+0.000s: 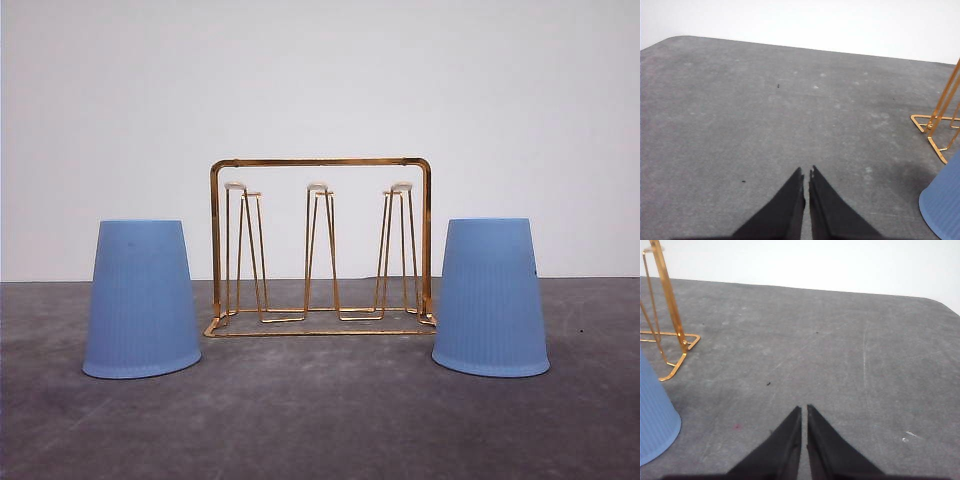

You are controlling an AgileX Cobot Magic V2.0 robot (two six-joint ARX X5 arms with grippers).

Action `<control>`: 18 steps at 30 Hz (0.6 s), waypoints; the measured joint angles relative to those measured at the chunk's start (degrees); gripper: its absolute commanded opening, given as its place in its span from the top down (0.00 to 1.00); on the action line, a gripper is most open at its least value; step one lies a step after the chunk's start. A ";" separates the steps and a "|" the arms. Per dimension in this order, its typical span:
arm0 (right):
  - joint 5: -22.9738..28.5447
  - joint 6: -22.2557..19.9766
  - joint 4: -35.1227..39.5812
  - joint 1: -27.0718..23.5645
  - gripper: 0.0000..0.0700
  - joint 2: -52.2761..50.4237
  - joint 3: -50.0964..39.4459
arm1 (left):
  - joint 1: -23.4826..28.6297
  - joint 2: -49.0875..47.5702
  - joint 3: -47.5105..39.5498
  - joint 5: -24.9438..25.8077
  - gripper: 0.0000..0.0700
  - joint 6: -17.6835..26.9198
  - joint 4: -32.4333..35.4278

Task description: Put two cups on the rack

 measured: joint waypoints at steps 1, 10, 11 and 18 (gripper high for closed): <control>0.00 0.00 0.00 0.00 0.97 0.00 0.00 | 0.00 0.00 0.00 0.00 1.00 0.00 0.00; 0.00 -0.02 -0.02 0.00 0.97 0.00 0.00 | 0.00 0.02 0.00 0.00 1.00 0.00 0.00; 0.00 0.00 0.00 0.00 0.97 0.00 0.00 | 0.02 0.00 0.00 0.00 1.00 0.00 0.00; -0.02 0.00 0.00 0.00 0.97 0.00 0.00 | 0.00 0.00 0.00 0.00 1.00 0.00 0.00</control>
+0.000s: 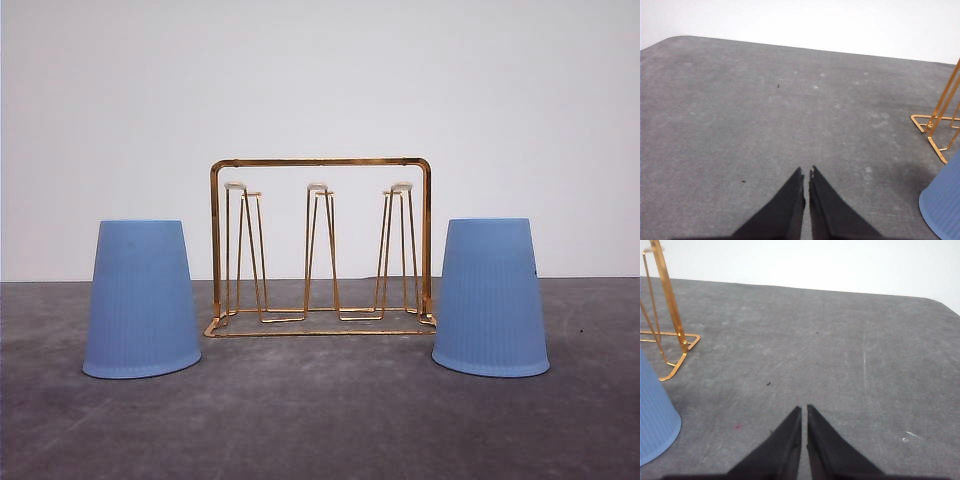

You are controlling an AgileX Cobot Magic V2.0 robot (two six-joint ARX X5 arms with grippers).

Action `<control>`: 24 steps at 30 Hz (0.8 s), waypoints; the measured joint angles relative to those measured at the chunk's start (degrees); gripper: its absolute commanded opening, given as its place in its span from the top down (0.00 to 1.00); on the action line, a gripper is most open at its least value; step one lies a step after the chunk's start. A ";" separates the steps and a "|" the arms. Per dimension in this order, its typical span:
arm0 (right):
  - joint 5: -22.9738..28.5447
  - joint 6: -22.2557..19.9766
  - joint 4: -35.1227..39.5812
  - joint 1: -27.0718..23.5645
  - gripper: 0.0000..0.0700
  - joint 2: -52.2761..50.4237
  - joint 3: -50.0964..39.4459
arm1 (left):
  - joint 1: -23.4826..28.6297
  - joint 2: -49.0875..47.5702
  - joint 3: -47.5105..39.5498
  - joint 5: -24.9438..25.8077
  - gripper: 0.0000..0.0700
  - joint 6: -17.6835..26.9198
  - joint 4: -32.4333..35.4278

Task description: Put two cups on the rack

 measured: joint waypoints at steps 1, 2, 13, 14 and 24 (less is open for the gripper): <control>0.02 0.00 0.00 0.00 0.97 0.00 0.00 | 0.00 0.02 0.00 0.00 1.00 0.00 0.00; 0.00 0.00 0.00 0.00 0.97 0.00 0.00 | 0.00 0.00 0.00 0.00 1.00 0.00 0.00; -0.05 0.49 0.05 0.00 0.98 0.00 0.00 | 0.00 0.00 0.00 0.20 1.00 -0.87 3.59; -0.17 0.87 0.13 0.00 0.98 0.00 0.00 | 0.00 0.00 0.00 0.20 1.00 -1.72 3.92; -4.36 11.40 -0.57 0.00 0.99 4.35 9.89 | 0.00 5.14 12.03 0.52 1.00 -15.69 -2.98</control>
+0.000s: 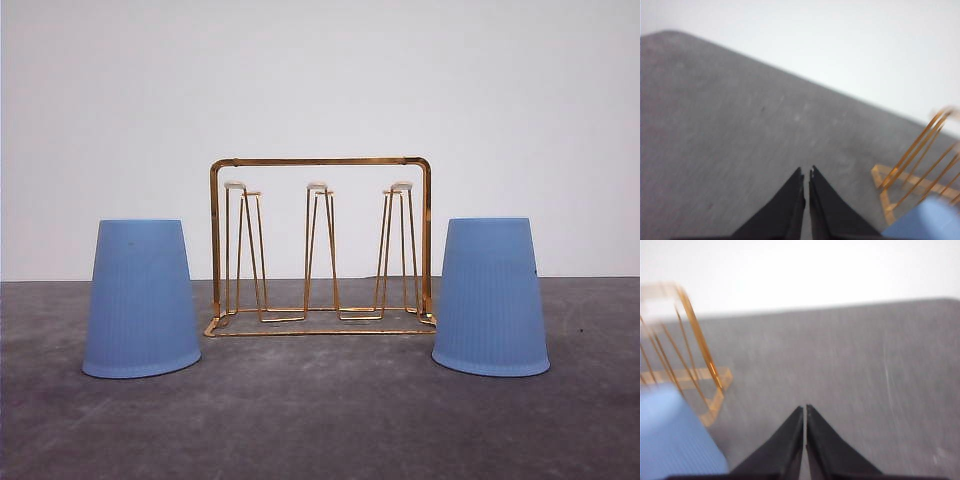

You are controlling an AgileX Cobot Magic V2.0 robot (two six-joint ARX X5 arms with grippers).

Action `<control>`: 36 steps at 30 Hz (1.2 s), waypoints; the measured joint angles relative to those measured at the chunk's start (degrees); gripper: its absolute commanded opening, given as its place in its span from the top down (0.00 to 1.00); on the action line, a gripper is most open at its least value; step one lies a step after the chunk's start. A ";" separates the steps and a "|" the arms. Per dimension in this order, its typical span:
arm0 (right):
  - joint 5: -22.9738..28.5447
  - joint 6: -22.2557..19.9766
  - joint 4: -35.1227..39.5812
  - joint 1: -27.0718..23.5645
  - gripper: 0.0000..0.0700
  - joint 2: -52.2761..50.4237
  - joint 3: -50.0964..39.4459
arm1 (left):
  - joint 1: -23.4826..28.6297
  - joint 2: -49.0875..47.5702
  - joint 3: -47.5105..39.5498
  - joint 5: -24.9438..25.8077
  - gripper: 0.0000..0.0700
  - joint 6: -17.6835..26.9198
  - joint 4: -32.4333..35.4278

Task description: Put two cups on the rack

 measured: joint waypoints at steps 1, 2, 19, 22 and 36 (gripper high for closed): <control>-0.72 0.80 0.04 0.00 0.99 1.51 2.22 | 0.00 1.69 2.72 0.29 1.00 -0.41 -1.19; -1.76 1.33 -0.08 0.00 0.99 3.64 4.86 | 0.02 3.98 5.80 1.07 1.00 -0.67 -2.48; -9.50 -9.53 -27.09 2.81 0.99 45.52 38.65 | -2.16 47.71 41.78 13.49 1.00 16.54 -26.77; -9.47 -10.79 -27.39 3.59 0.99 49.90 38.65 | -3.67 52.15 41.78 13.60 1.00 18.27 -27.86; -9.41 -11.84 -28.12 4.20 0.05 53.52 38.65 | -4.44 56.48 41.78 13.66 0.27 19.84 -27.64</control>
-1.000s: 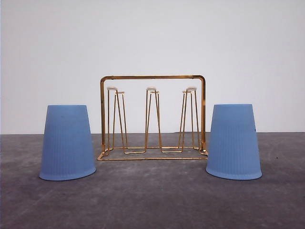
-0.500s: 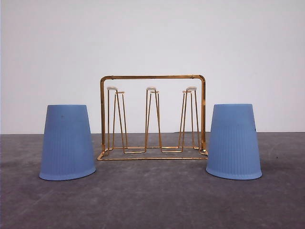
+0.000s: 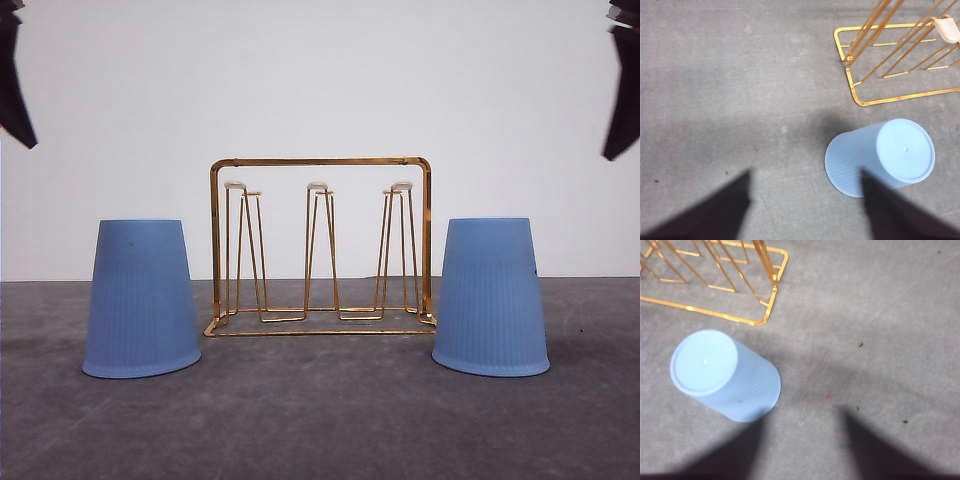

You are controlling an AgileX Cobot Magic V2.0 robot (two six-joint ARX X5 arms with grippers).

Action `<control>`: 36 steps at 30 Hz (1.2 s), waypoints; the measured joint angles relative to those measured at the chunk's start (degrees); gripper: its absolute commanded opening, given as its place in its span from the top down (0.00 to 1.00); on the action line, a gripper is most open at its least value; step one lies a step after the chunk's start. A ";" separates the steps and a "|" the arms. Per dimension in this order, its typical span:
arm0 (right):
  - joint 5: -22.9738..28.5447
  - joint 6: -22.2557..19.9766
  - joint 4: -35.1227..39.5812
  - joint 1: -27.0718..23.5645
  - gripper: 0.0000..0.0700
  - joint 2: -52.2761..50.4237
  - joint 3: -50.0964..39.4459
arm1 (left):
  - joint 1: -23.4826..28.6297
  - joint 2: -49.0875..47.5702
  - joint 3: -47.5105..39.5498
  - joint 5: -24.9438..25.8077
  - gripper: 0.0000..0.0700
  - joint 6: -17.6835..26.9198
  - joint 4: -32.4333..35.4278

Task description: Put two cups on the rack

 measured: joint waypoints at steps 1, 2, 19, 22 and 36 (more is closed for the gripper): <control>0.00 0.01 0.01 0.00 0.04 0.00 0.00 | -0.08 0.00 0.00 0.26 0.27 -0.01 0.00; 0.00 0.01 0.01 0.00 0.04 0.00 0.00 | -0.22 0.00 0.00 0.74 0.27 -0.04 0.00; -0.22 0.01 0.01 0.00 0.04 0.00 0.00 | -12.74 4.73 0.00 0.39 0.02 -4.51 7.90; -0.22 0.01 0.01 0.00 0.04 0.00 0.00 | -13.62 7.80 0.00 -0.10 0.02 -4.53 8.60; -0.23 0.01 0.06 0.00 0.04 0.00 0.00 | -17.06 20.96 0.00 -0.75 0.05 -4.93 13.40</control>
